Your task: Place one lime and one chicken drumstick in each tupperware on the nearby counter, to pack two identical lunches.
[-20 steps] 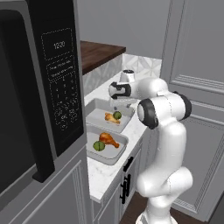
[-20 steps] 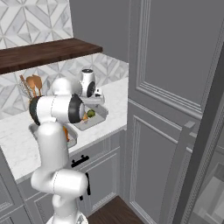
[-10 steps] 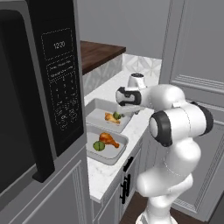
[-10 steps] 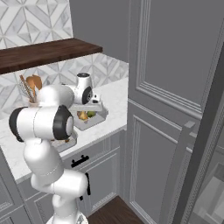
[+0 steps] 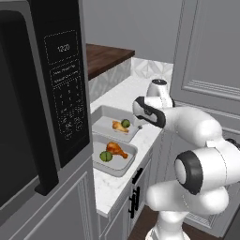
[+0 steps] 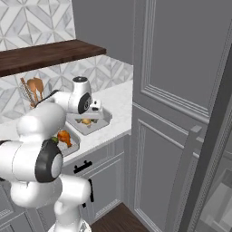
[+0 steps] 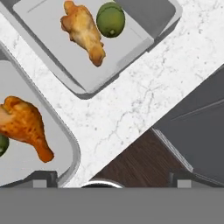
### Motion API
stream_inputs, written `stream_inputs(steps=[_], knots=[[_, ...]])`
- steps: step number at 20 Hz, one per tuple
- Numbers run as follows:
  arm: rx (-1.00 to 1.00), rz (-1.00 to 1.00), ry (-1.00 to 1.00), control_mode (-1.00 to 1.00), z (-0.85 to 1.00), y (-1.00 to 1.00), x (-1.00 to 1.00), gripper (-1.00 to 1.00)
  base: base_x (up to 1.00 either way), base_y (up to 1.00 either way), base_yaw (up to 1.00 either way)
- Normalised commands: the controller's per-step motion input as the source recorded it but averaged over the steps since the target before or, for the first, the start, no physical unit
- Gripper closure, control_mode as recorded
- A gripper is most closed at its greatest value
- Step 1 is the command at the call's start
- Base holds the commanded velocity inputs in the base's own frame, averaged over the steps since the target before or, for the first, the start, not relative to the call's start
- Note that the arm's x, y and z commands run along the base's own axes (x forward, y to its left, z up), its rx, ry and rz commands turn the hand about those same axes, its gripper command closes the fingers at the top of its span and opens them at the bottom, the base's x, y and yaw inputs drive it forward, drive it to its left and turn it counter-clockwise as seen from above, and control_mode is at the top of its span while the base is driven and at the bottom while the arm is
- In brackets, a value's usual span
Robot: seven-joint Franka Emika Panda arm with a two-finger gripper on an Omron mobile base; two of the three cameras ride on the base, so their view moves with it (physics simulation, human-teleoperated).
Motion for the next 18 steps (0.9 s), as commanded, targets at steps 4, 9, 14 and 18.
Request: stream_inputs(steps=[4,9,14,18], knots=[[0.00,0.00,0.00,-1.00,0.39,-0.40,-0.60,-1.00,0.00,0.00,0.00],[-0.01,0.01,0.00,-1.00,0.17,-0.14,-0.83,-1.00,0.00,0.00,0.00],[0.00,0.07,0.01,-1.00,0.00,0.00,-0.67,-1.00,0.00,0.00,0.00],[0.00,0.07,0.02,-1.00,0.02,0.17,-0.51,-1.00,0.00,0.00,0.00]])
